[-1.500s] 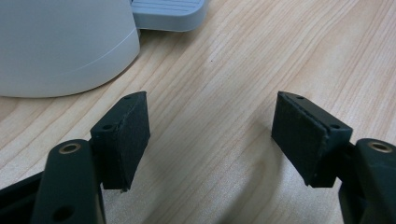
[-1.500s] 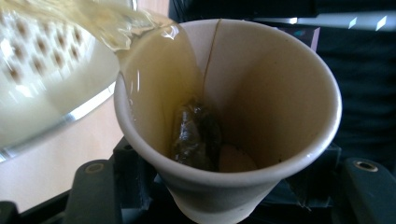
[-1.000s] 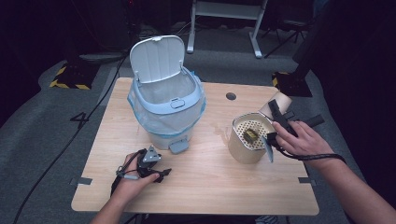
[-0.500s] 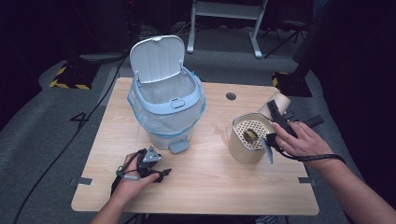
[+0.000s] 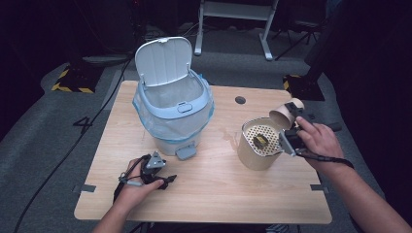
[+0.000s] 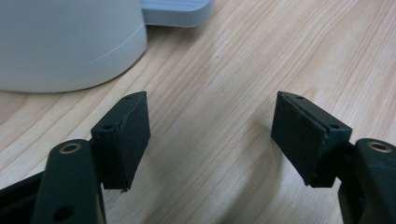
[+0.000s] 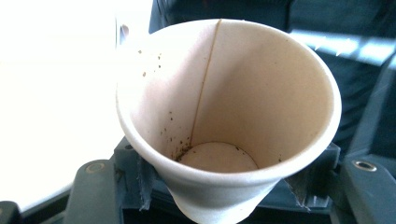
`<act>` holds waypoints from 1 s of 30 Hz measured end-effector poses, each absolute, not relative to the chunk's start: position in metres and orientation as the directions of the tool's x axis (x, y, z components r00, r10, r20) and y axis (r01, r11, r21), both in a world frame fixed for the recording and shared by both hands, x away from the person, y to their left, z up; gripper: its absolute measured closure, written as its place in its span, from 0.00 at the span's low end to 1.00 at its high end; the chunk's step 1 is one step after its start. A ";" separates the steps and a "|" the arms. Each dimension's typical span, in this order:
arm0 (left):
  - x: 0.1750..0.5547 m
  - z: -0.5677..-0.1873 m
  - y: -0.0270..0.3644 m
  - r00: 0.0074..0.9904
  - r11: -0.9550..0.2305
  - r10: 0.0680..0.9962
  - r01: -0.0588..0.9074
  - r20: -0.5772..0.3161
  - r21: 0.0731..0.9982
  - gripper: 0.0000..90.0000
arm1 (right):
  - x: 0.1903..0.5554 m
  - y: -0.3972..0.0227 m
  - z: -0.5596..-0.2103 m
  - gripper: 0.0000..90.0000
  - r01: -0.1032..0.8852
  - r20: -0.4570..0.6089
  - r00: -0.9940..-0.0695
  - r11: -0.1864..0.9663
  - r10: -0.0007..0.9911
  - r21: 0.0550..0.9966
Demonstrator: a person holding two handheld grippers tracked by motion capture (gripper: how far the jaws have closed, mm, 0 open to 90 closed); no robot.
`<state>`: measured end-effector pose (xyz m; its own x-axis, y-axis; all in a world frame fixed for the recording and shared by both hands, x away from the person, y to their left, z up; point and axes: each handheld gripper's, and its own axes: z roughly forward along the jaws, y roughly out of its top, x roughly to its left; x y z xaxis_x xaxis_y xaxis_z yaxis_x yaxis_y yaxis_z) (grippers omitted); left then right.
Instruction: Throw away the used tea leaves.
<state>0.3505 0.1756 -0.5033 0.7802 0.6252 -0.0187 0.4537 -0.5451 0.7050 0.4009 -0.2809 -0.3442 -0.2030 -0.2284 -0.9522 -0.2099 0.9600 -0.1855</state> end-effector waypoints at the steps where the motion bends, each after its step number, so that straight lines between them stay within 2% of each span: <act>1: 0.351 -0.503 0.177 0.778 -0.542 0.628 0.456 -0.020 0.705 0.31 | 0.403 -0.285 -0.341 0.39 -0.213 -0.958 -0.248 0.973 -0.140 -0.087; 3: 0.351 -0.503 0.180 0.774 -0.540 0.633 0.459 -0.020 0.706 0.31 | 0.409 -0.294 -0.334 0.39 -0.210 -0.939 -0.344 0.972 0.027 0.105; 6: 0.351 -0.503 0.181 0.772 -0.540 0.635 0.460 -0.018 0.704 0.31 | 0.415 -0.306 -0.331 0.39 -0.165 -0.862 -0.453 0.929 0.226 0.330; 8: 0.351 -0.503 0.181 0.773 -0.540 0.635 0.460 -0.018 0.704 0.31 | 0.418 -0.312 -0.330 0.39 -0.138 -0.799 -0.512 0.888 0.315 0.438; 11: 0.351 -0.503 0.181 0.772 -0.539 0.635 0.461 -0.020 0.705 0.31 | 0.423 -0.323 -0.330 0.38 -0.061 -0.651 -0.599 0.784 0.466 0.617; 14: 0.351 -0.503 0.181 0.772 -0.539 0.635 0.462 -0.020 0.705 0.31 | 0.427 -0.332 -0.331 0.38 0.015 -0.503 -0.660 0.679 0.558 0.734; 17: 0.351 -0.503 0.181 0.773 -0.540 0.635 0.461 -0.019 0.704 0.31 | 0.430 -0.341 -0.333 0.37 0.099 -0.345 -0.702 0.565 0.623 0.819; 21: 0.351 -0.503 0.181 0.773 -0.540 0.634 0.461 -0.019 0.704 0.31 | 0.435 -0.351 -0.333 0.36 0.165 -0.201 -0.735 0.458 0.647 0.873; 24: 0.351 -0.503 0.181 0.773 -0.540 0.635 0.461 -0.019 0.705 0.31 | 0.437 -0.357 -0.333 0.36 0.190 -0.128 -0.755 0.401 0.644 0.896; 30: 0.351 -0.503 0.181 0.773 -0.540 0.635 0.461 -0.019 0.704 0.31 | 0.438 -0.362 -0.330 0.36 0.223 -0.059 -0.778 0.363 0.625 0.905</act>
